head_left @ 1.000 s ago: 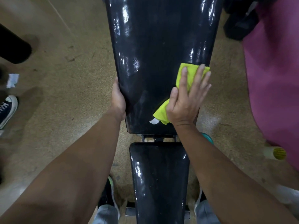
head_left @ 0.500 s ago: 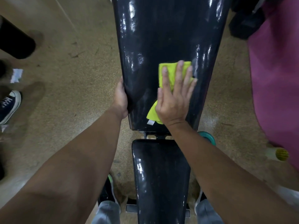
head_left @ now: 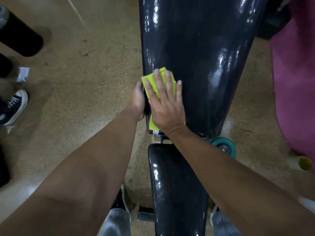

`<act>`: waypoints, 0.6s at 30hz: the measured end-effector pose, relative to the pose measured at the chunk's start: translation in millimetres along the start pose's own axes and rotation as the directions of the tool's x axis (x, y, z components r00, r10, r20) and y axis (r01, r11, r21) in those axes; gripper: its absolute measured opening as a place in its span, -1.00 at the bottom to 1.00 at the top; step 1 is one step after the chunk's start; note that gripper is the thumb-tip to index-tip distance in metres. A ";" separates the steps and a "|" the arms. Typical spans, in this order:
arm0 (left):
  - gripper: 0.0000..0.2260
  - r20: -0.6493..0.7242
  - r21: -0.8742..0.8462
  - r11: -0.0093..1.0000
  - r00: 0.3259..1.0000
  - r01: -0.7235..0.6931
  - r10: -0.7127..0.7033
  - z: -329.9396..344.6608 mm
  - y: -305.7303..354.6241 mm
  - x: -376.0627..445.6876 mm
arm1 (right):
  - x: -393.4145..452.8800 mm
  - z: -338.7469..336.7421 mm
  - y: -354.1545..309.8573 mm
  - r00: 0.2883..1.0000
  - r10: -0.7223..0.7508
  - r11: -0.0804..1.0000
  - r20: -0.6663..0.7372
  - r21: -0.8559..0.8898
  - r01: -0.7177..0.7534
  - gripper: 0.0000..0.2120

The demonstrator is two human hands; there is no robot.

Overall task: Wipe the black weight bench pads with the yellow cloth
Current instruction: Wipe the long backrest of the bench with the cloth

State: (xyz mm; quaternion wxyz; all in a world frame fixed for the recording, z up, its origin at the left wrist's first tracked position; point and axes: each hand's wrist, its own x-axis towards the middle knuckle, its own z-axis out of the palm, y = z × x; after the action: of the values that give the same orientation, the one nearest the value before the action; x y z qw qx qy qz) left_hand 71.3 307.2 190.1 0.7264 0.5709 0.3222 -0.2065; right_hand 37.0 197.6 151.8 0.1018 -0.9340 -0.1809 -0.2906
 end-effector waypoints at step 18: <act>-0.38 0.033 -0.034 0.999 0.999 0.042 -0.041 -5.7 -7.9 9.1 | -38.7 15.7 -7.1 0.998 -0.063 0.997 -0.024 -0.037 0.062 -0.45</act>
State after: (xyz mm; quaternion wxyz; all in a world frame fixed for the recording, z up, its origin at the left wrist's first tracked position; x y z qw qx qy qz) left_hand 71.1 311.2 177.5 0.7369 0.5481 0.3255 -0.2251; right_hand 12.5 198.0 117.2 0.0779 -0.9259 -0.2036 -0.3084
